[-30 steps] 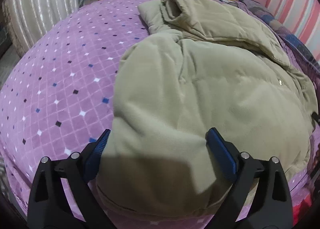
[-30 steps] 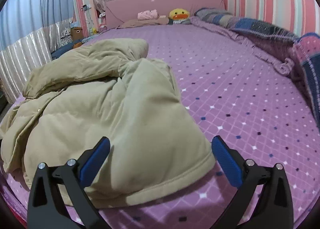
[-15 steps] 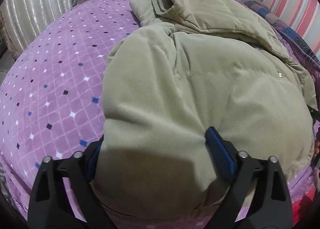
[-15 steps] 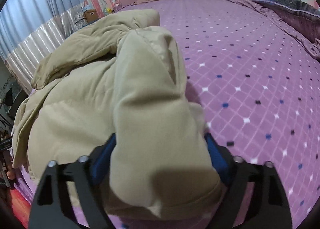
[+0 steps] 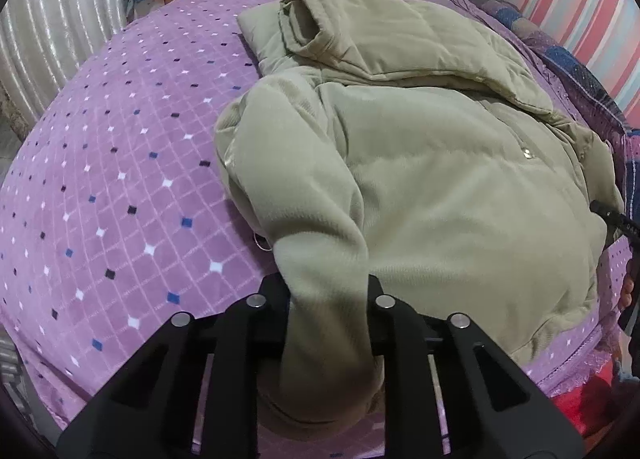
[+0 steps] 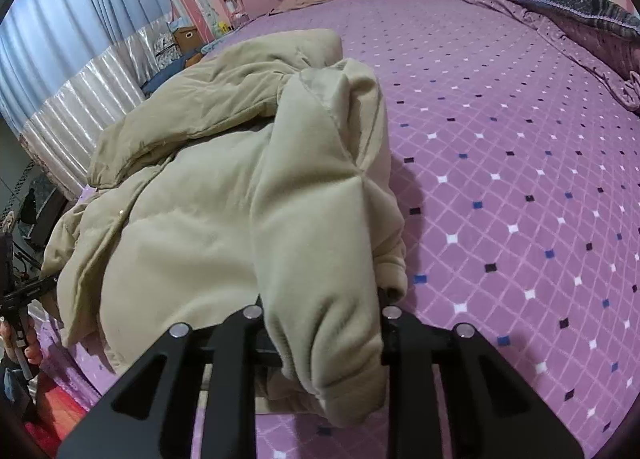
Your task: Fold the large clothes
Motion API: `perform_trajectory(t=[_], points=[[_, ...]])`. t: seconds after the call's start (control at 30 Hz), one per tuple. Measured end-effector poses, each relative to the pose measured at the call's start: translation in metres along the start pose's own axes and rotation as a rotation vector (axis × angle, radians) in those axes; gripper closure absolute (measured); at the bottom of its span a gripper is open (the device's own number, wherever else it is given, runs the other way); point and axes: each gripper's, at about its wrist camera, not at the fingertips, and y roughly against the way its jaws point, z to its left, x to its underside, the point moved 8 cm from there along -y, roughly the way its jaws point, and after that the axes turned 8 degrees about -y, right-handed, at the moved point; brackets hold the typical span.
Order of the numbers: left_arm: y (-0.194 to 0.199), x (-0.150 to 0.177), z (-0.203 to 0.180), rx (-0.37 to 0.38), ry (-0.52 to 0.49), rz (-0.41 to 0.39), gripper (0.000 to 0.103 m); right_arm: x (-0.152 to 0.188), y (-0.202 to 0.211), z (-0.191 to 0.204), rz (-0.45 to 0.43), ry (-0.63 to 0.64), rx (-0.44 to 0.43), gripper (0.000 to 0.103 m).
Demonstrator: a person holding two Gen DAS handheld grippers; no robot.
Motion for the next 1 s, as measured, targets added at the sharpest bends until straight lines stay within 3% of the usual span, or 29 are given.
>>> perform_trajectory(t=[0.2, 0.37, 0.53, 0.63, 0.77, 1.0], points=[[0.02, -0.034, -0.007, 0.052, 0.016, -0.041, 0.088, -0.026, 0.015, 0.021, -0.025, -0.034, -0.091, 0.082], [0.041, -0.078, -0.009, 0.138, 0.099, -0.109, 0.088, -0.063, 0.023, 0.059, -0.068, -0.034, -0.185, 0.083], [0.056, -0.115, 0.008, 0.176, 0.204, -0.138, 0.088, -0.105, 0.029, 0.084, -0.121, -0.08, -0.268, 0.084], [0.066, -0.139, 0.015, 0.134, 0.201, -0.129, 0.088, -0.137, 0.037, 0.092, -0.155, -0.151, -0.345, 0.084], [0.076, -0.172, 0.027, 0.048, 0.178, -0.121, 0.087, -0.18, 0.038, 0.1, -0.189, -0.209, -0.365, 0.084], [0.057, -0.239, 0.074, 0.027, 0.306, -0.094, 0.087, -0.264, 0.015, 0.103, -0.219, -0.261, -0.274, 0.084]])
